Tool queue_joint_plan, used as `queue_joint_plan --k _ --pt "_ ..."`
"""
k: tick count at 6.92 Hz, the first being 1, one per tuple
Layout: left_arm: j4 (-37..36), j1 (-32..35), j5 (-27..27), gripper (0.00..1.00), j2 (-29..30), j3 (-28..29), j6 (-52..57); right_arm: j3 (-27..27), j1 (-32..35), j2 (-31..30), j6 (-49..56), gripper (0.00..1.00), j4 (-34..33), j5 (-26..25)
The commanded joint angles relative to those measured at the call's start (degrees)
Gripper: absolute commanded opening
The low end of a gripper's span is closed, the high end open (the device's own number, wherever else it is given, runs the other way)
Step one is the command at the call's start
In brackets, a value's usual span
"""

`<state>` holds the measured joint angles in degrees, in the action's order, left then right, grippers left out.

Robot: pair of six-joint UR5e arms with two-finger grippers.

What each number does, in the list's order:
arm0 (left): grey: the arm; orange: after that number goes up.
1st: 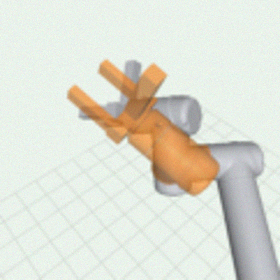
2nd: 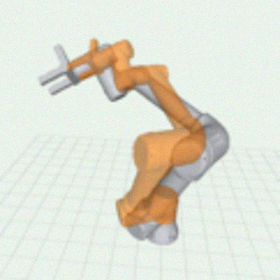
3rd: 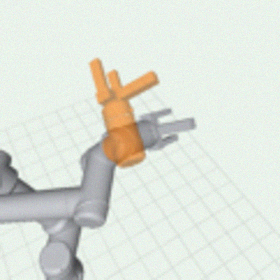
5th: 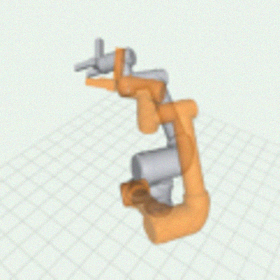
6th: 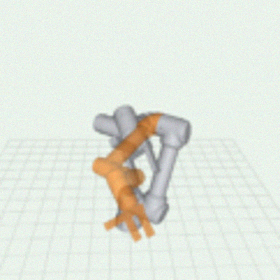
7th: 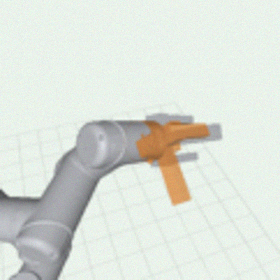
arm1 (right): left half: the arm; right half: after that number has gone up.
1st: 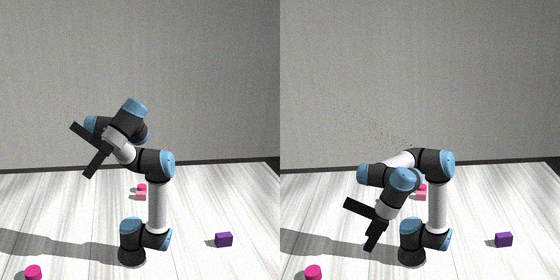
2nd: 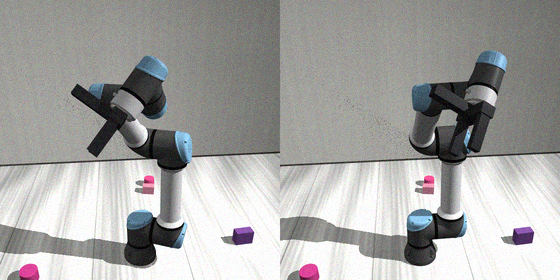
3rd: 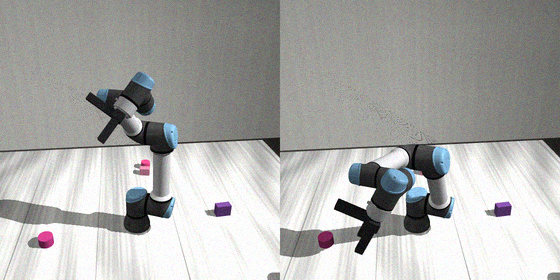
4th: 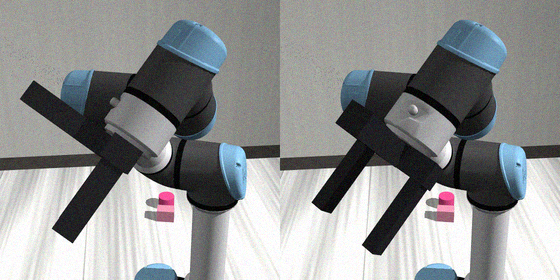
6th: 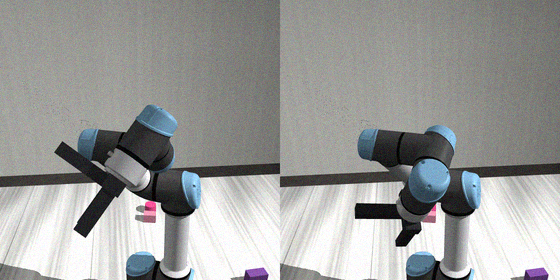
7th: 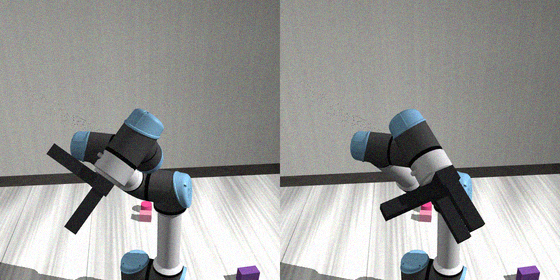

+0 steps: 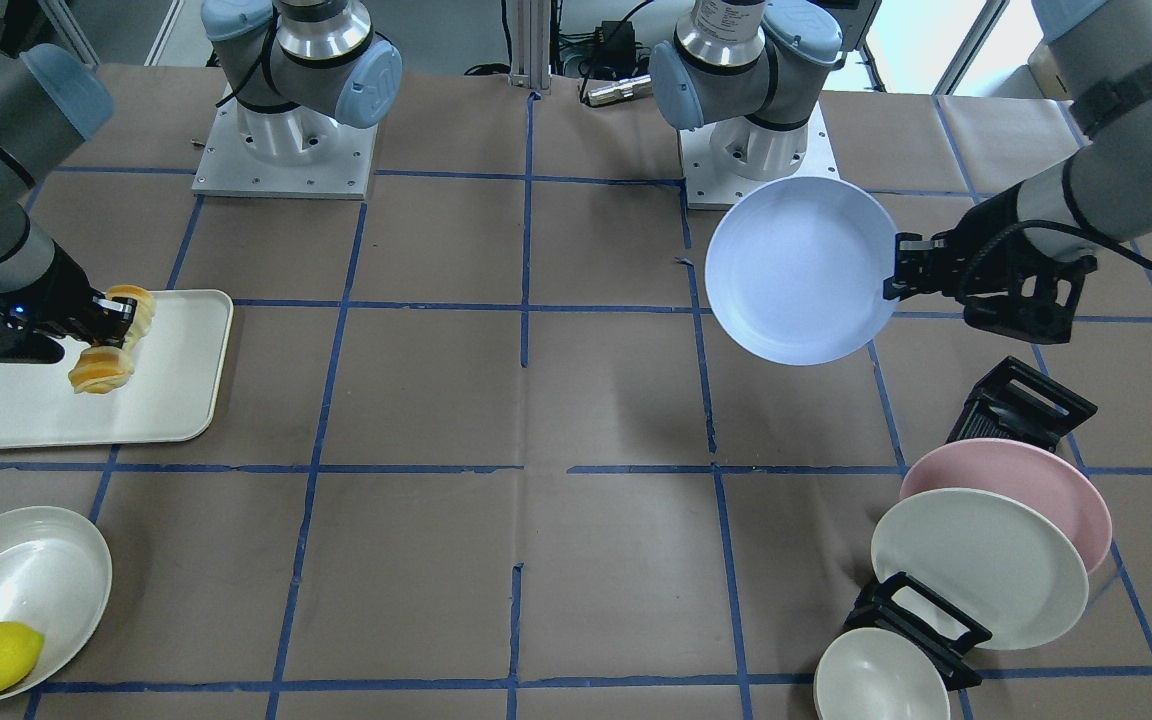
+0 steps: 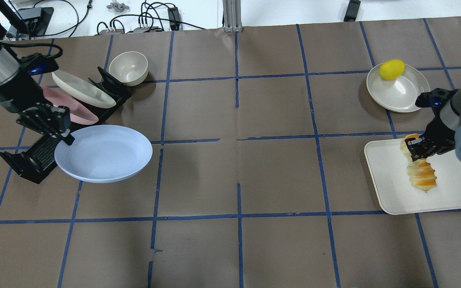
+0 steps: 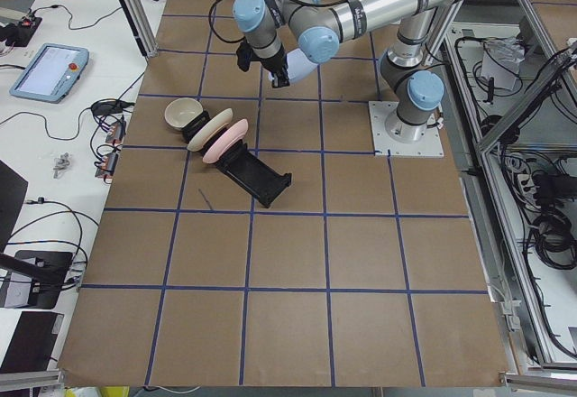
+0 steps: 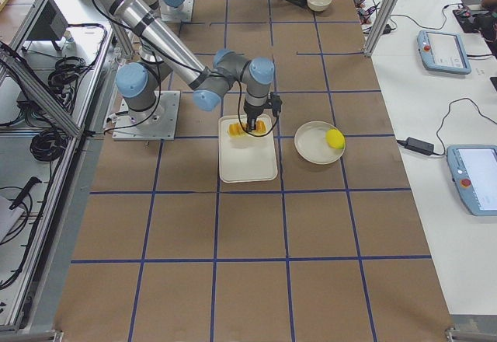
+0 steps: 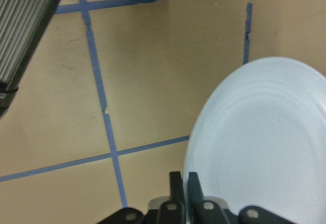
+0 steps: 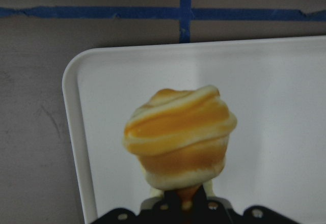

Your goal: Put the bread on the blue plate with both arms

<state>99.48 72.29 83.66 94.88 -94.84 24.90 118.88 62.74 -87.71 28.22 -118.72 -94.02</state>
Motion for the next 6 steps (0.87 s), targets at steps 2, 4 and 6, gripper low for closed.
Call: queue_joint_plan --k 2,4,6 --pt "-8.04 11.54 -5.68 0.12 4.76 -0.26 -8.26 -16.07 6.58 -4.84 -3.93 0.04 18.64 -0.2" --pt "-16.65 19.51 -8.25 0.12 12.67 1.41 -16.6 -25.68 13.94 -3.62 -14.02 0.03 28.08 0.07" --pt "-30.5 21.93 -10.62 0.12 19.16 1.32 -17.07 -27.99 23.0 -3.0 -22.91 0.02 28.19 0.07"
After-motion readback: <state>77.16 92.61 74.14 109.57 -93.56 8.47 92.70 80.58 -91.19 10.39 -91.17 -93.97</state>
